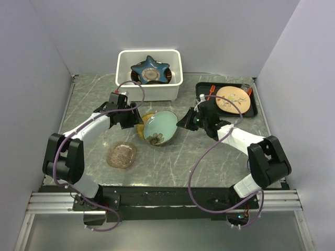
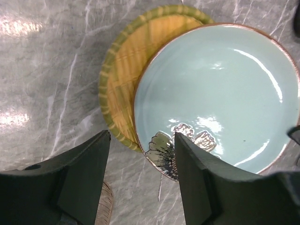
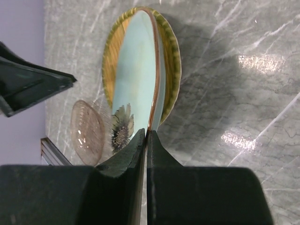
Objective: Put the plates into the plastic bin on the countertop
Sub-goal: Pick up the plate at the center of the board.
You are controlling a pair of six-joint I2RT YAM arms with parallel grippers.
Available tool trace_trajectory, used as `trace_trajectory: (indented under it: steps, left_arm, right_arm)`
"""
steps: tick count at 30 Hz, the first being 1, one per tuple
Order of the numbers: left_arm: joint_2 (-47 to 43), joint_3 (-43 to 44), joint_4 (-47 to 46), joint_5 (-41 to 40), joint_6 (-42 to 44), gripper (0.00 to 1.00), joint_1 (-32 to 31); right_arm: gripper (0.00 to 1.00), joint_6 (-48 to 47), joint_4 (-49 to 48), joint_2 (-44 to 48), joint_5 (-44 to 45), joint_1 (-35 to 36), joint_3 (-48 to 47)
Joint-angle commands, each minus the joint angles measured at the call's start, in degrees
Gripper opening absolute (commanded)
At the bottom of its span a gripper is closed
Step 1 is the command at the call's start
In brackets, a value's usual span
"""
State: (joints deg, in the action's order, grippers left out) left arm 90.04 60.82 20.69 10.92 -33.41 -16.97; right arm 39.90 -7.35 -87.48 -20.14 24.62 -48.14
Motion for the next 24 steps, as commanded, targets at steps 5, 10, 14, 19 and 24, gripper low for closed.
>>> trace_trajectory:
  steps: [5,10,14,19,24]
  left_arm:
    - [-1.71,-1.84,-5.21,5.07,0.71,0.62,-0.78]
    - [-0.31,-2.37,-7.06,6.48,0.10,0.61,-1.84]
    - [1.98,-2.46,-8.12,6.13,-0.78,0.61,-2.36]
    - [5.14,-1.67,-7.15,3.76,-1.04,0.61,-2.36]
    - [8.04,-1.23,-7.41,3.58,-1.22,0.60,-2.36]
  right_arm:
    - [0.03,-0.97,-4.24,4.16,-0.77,-0.80,2.87]
    - [0.03,-0.26,-7.06,1.97,-2.62,-1.68,4.98]
    - [0.03,-0.26,-8.20,-0.23,-3.33,-2.12,5.51]
    - [0.03,-0.52,-9.08,-1.81,-3.85,-2.65,6.39]
    - [0.03,-0.44,-10.22,-3.31,-4.64,-3.61,7.53]
